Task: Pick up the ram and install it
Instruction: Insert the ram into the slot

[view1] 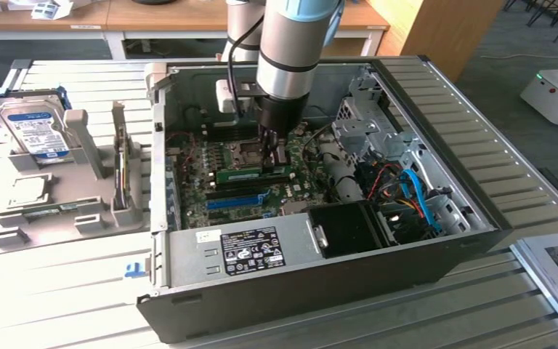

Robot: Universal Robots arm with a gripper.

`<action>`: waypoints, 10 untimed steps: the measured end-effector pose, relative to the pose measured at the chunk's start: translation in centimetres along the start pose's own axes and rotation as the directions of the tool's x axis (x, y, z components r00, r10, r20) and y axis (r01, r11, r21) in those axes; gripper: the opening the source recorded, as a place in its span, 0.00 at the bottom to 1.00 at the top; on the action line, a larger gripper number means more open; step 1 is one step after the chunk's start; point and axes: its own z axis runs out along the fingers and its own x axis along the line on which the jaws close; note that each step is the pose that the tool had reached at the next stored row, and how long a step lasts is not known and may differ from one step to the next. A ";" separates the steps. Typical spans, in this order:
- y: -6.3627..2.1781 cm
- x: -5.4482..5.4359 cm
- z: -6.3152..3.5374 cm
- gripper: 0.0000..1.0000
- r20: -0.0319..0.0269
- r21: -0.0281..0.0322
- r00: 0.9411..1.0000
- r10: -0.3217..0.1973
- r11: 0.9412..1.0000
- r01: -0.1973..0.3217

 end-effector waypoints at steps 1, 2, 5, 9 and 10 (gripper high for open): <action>0.00 0.0 0.00 0.12 0.000 0.000 1.000 0.000 1.000 0.000; 0.00 0.0 0.01 0.12 0.000 0.000 1.000 0.000 1.000 0.000; 0.00 0.0 0.07 0.12 0.000 0.000 1.000 0.000 1.000 0.000; -0.01 0.0 0.20 0.12 0.000 0.000 1.000 0.000 1.000 0.000; -0.01 0.0 0.22 0.12 0.000 0.000 1.000 0.000 1.000 0.000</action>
